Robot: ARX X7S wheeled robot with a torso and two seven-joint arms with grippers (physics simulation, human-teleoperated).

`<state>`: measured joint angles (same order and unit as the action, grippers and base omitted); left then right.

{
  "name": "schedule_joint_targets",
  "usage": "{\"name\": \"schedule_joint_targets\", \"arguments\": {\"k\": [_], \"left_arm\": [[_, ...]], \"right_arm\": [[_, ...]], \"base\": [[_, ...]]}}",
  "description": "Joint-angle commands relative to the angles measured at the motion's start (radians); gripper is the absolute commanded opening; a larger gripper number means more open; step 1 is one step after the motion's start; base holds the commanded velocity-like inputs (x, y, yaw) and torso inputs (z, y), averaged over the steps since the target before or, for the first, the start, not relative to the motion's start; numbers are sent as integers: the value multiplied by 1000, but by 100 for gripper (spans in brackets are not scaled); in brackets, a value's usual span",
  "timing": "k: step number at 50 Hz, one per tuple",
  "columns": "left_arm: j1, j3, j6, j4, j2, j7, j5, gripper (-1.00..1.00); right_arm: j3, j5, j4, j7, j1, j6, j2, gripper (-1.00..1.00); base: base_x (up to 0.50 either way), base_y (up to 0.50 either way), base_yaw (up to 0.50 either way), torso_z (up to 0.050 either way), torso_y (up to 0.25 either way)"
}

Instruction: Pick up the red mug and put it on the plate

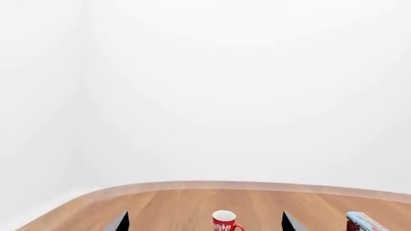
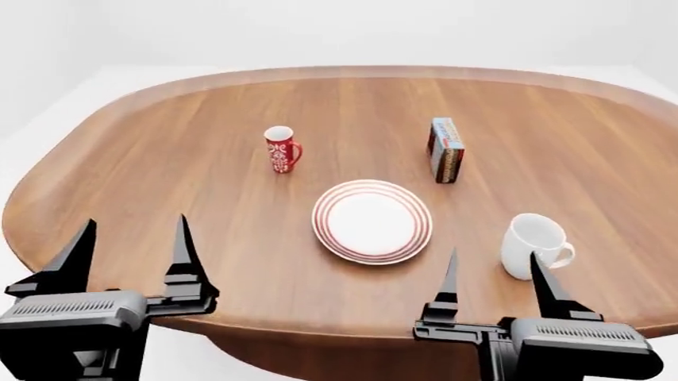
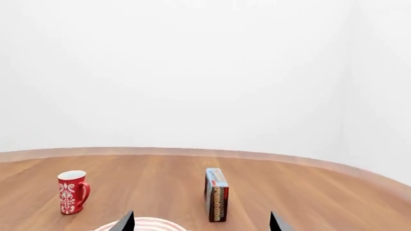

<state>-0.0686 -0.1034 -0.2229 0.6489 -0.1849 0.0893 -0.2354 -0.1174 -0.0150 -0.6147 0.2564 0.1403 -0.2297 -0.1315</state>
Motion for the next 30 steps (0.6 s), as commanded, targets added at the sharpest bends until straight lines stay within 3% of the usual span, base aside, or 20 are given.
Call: {"name": "schedule_joint_targets", "arguments": {"k": [1,16,21,30], "left_arm": [[-1,-1,2,18,-24,5,4,100],[-6,7,11,22,-34,11,0,100],[-1,6,10,21,-36,17,-4,100],[-5,7,15,22,-40,21,-9,100]], "right_arm": [[10,28,-27,13,6,0,-13,100],[15,34,-34,44,23,40,-20,100],[-23,-27,-36,50,17,31,-40,100],[-47,-48,-32,56,4,-10,-45,100]], "base": [[500,8,0,0,0],[500,6,0,0,0],[0,55,0,0,0],[65,500,0,0,0]]}}
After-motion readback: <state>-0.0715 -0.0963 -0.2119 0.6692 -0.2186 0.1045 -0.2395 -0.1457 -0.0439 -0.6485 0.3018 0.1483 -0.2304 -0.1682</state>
